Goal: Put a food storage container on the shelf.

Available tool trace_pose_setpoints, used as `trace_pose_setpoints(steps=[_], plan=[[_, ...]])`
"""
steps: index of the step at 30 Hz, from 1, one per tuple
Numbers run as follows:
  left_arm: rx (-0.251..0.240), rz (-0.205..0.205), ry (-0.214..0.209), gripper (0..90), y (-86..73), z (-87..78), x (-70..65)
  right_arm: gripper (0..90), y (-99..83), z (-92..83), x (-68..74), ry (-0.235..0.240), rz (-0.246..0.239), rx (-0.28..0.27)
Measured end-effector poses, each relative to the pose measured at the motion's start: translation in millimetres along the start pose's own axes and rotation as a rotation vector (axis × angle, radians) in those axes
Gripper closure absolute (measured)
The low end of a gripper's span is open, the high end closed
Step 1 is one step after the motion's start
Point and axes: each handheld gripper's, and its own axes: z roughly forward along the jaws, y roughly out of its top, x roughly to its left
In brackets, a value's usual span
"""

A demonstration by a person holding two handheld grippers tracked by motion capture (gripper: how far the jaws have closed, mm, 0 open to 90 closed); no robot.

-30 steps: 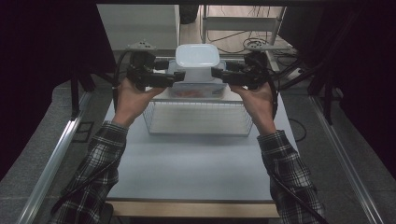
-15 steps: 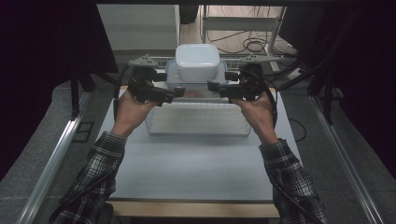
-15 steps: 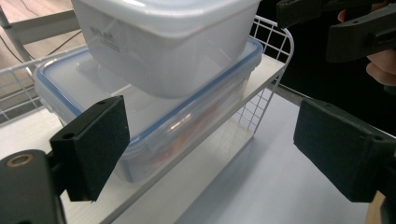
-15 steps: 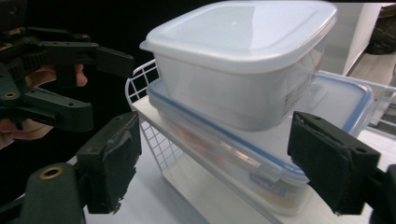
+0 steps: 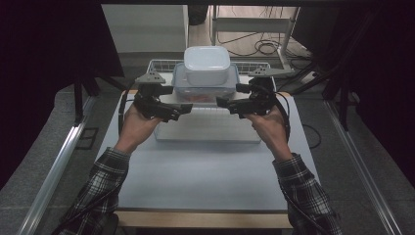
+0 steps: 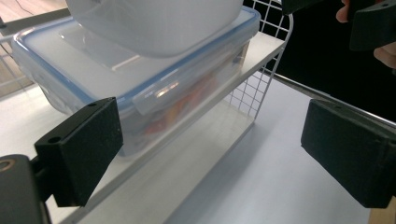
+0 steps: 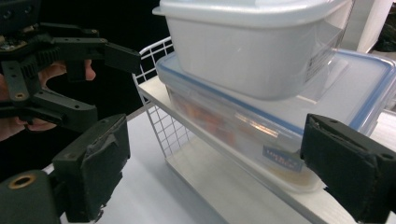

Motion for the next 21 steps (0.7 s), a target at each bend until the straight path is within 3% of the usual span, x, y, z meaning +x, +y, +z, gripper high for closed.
trace_pose_setpoints(steps=[12,16,21], plan=[[0.026,0.034,-0.002,3.0,-20.2,0.0,-6.5,3.3,-17.1,-1.7,5.2,0.031,-0.006,0.006],[0.035,0.045,-0.032,2.3,-27.0,0.1,-7.5,2.9,-23.1,-2.7,6.3,0.04,-0.011,0.01],[0.051,0.048,-0.04,2.2,-34.5,0.9,-6.9,2.7,-31.5,-2.9,6.3,0.05,-0.009,0.02]])
